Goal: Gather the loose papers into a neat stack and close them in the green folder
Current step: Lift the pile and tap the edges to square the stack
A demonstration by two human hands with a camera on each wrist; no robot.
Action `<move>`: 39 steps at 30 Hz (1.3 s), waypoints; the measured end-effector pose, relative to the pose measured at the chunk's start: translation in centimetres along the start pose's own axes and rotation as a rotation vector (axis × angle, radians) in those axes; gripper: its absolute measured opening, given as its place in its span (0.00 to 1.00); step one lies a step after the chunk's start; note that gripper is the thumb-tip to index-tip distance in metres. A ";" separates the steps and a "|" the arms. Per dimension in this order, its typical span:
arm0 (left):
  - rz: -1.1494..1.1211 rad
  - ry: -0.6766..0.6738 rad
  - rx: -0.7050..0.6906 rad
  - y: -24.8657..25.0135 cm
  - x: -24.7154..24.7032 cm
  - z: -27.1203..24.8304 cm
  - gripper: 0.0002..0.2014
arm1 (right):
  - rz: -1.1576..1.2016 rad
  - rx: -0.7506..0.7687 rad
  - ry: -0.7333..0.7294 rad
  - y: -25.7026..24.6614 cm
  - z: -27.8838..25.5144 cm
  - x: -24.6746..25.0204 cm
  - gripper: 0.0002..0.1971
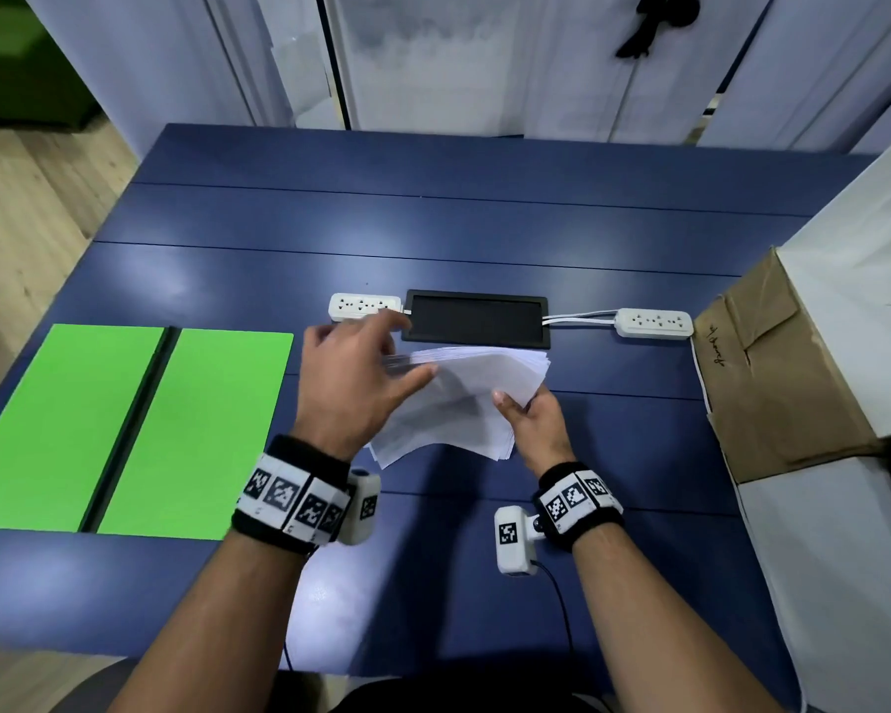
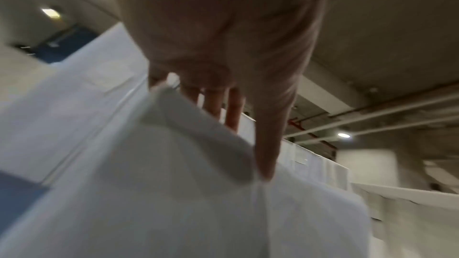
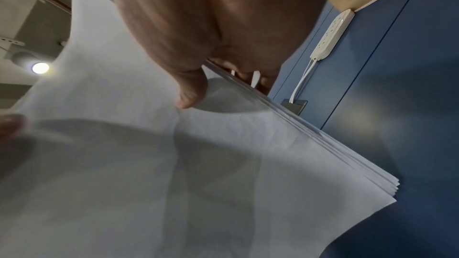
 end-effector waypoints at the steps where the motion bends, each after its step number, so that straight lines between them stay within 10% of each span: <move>1: 0.194 -0.050 -0.024 1.1 -0.1 0.4 0.22 | 0.001 0.003 0.001 0.0 0.1 0.1 0.13; 7: 0.527 -0.349 -0.084 6.3 -3.1 1.5 0.18 | 0.001 0.025 -0.023 -0.4 0.2 -0.2 0.13; 15: 0.601 -0.274 -0.121 6.6 -4.0 1.5 0.07 | 0.017 -0.006 0.015 -0.1 -0.1 -0.5 0.12; 23: 0.169 -0.130 0.061 0.0 -0.6 1.4 0.13 | 0.024 -0.322 0.216 4.9 -2.8 3.4 0.58; 29: -0.872 -0.327 0.496 -5.7 -1.0 -0.9 0.06 | 0.389 -0.065 0.180 1.1 -1.6 5.5 0.31; 33: -1.010 -0.276 0.571 -8.0 -3.7 -2.7 0.09 | 0.303 0.034 0.216 -1.0 -0.7 6.4 0.14; 39: -1.107 -0.188 0.620 -9.0 -8.3 -4.8 0.11 | 0.242 0.162 0.258 0.1 -1.1 5.4 0.16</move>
Point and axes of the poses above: each hand's wrist, its own z-axis towards the middle knuckle, its own x-axis out of the back of the hand, y = z × x, the point moved 1 cm from there along z, towards the middle knuckle, and after that the axes turned 13 degrees about x, right-handed, at the moved point
